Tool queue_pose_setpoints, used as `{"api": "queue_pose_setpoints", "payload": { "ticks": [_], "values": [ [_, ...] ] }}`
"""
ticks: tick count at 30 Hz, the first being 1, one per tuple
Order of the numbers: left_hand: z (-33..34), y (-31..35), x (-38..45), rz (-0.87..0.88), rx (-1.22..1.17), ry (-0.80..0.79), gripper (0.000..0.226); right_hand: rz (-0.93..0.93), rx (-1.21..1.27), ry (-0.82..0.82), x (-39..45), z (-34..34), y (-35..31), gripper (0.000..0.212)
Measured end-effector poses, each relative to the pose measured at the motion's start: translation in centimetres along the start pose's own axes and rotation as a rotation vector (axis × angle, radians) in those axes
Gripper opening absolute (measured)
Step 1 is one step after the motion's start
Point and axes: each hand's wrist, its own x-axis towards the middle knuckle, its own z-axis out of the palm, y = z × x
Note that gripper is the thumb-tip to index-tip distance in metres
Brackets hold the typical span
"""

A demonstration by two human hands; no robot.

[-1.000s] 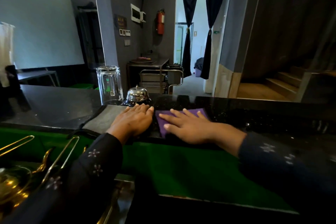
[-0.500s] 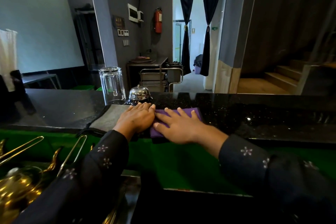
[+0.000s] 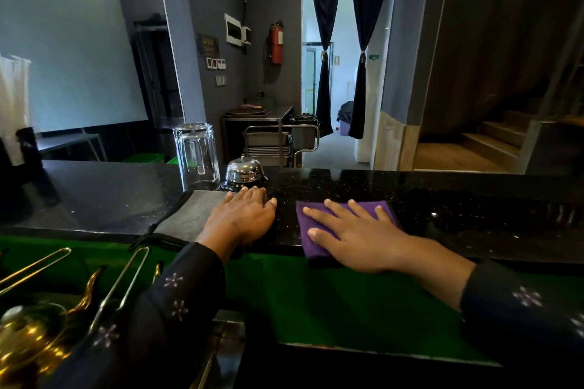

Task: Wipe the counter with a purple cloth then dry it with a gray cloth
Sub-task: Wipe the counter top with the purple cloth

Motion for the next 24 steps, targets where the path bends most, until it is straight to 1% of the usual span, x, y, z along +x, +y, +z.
{"api": "queue_pose_setpoints", "payload": {
  "ticks": [3, 6, 8, 10, 12, 14, 16, 18, 20, 21, 23, 24],
  "values": [
    [0.0, 0.1, 0.0, -0.002, 0.009, 0.0, 0.06, 0.09, 0.053, -0.056, 3.1, -1.1, -0.5, 0.058],
    [-0.3, 0.2, -0.2, -0.006, 0.011, 0.0, 0.058, 0.196, 0.069, -0.055, 6.5, -1.6, -2.5, 0.062],
    [-0.3, 0.2, -0.3, -0.002, 0.005, -0.014, 0.057, 0.178, 0.049, -0.052, 6.6, -1.4, -4.4, 0.061],
    [-0.4, 0.2, -0.2, 0.011, 0.009, -0.019, 0.057, 0.067, 0.054, -0.047, 4.7, -0.9, -5.1, 0.059],
    [-0.4, 0.2, -0.3, 0.016, 0.013, -0.015, 0.056, -0.041, 0.04, -0.041, 1.9, -0.1, -3.6, 0.057],
    [-0.5, 0.2, -0.5, 0.019, 0.008, -0.009, 0.054, -0.053, 0.033, -0.018, -0.4, 0.0, -0.4, 0.055],
    [-0.5, 0.3, -0.9, 0.026, 0.012, -0.005, 0.055, 0.047, 0.05, -0.025, -1.4, -0.6, 2.9, 0.055],
    [-0.6, 0.6, -1.1, 0.026, 0.029, 0.0, 0.056, 0.156, 0.084, -0.044, -1.1, -1.6, 4.8, 0.056],
    [-0.7, 1.1, -1.3, 0.023, 0.112, 0.007, 0.055, 0.222, 0.101, -0.033, -0.7, -2.0, 4.6, 0.058],
    [-0.8, 1.4, -1.4, 0.031, 0.193, 0.027, 0.055, 0.233, 0.095, -0.027, -0.6, -2.0, 4.2, 0.058],
    [-1.0, 2.6, -1.6, 0.085, 0.332, 0.095, 0.054, 0.193, 0.081, -0.037, -1.4, -1.6, 3.2, 0.058],
    [-1.0, 3.4, -1.5, 0.124, 0.344, 0.115, 0.054, 0.154, 0.07, -0.041, -2.3, -1.3, 3.0, 0.058]
  ]
}}
